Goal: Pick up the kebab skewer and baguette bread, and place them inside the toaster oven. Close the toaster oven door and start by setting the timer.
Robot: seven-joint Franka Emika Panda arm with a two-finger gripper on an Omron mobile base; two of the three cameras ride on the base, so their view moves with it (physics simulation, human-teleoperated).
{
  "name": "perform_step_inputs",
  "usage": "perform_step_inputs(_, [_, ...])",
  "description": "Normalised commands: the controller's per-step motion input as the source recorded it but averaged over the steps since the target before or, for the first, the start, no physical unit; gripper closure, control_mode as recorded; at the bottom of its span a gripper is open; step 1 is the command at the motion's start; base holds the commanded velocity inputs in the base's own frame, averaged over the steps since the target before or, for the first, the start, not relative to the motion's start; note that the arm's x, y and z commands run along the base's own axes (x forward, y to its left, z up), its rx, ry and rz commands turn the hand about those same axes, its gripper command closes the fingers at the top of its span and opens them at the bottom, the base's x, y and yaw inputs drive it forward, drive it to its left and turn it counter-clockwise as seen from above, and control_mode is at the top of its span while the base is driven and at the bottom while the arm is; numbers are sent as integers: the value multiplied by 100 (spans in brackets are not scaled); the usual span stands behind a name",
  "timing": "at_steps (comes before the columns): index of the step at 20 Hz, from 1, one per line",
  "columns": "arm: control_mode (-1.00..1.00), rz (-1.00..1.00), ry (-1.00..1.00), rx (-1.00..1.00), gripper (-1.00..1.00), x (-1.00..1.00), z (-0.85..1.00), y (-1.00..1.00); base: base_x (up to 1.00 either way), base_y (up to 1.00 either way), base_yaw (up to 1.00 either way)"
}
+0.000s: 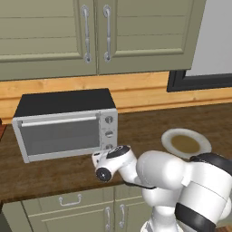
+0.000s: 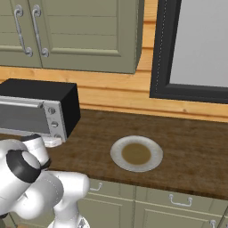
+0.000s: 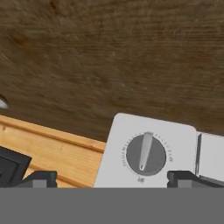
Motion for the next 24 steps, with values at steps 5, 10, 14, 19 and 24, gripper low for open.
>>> perform_step_inputs(5, [-100,6,-3,0,-100,1,0,-27,0,0,0])
perform_step_inputs(10, [-100,4,-2,0,-100,7,-11,-15,0,0,0])
perform_step_inputs(14, [-100,2,0,1,-100,4,-22,-4,0,0,0])
perform_step_inputs(19, [-100,2,-1,2,-100,6,-19,0,0,0,0])
perform_step_inputs(24, [-100,1,-5,3,-100,2,-1,0,0,0,0])
